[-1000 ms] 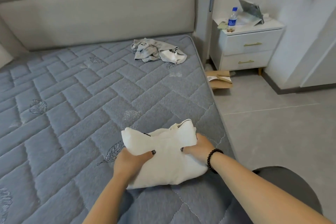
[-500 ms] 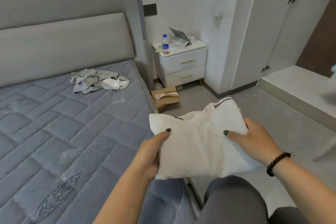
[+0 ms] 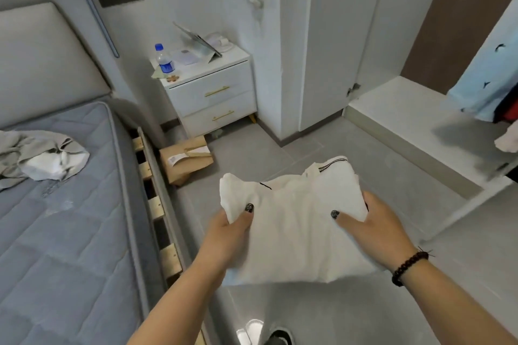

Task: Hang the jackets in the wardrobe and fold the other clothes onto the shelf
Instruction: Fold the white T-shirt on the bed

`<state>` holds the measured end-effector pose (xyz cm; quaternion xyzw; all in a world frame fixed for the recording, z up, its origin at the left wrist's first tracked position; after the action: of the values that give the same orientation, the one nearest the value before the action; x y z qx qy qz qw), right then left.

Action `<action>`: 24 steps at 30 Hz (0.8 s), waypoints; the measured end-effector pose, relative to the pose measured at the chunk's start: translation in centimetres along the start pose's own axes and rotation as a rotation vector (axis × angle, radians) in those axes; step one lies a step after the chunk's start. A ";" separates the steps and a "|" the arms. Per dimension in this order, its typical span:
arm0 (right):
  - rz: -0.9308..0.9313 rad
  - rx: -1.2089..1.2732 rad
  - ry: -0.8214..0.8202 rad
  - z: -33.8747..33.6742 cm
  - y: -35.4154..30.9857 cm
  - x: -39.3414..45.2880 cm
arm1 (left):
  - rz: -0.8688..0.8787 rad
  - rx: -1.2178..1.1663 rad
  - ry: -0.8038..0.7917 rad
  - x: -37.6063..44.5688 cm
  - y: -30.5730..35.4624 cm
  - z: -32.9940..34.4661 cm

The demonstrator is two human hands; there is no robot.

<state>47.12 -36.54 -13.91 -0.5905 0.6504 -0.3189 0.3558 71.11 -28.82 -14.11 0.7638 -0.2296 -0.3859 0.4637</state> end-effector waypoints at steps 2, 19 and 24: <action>0.051 0.019 0.011 -1.9 -0.9 2.2 | -0.023 -0.007 0.007 0.9 2.5 1.7; 0.049 0.081 0.212 -21.8 -30.4 13.1 | 0.171 -0.043 -0.336 2.9 40.0 1.1; -0.053 0.047 0.284 -25.8 -38.1 15.1 | 0.296 -0.083 -0.396 3.3 49.2 1.0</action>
<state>45.37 -55.50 30.60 -0.5480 0.6707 -0.4237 0.2653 72.67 -54.55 27.92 0.6117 -0.4092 -0.4650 0.4921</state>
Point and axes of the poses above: each hand's wrist, its own x-axis towards the middle knuckle, its own z-axis out of the palm, y = z × x, the point moved 2 cm from there along x, towards the middle knuckle, and after that the axes turned 10 degrees about y, right-handed, at the moved point
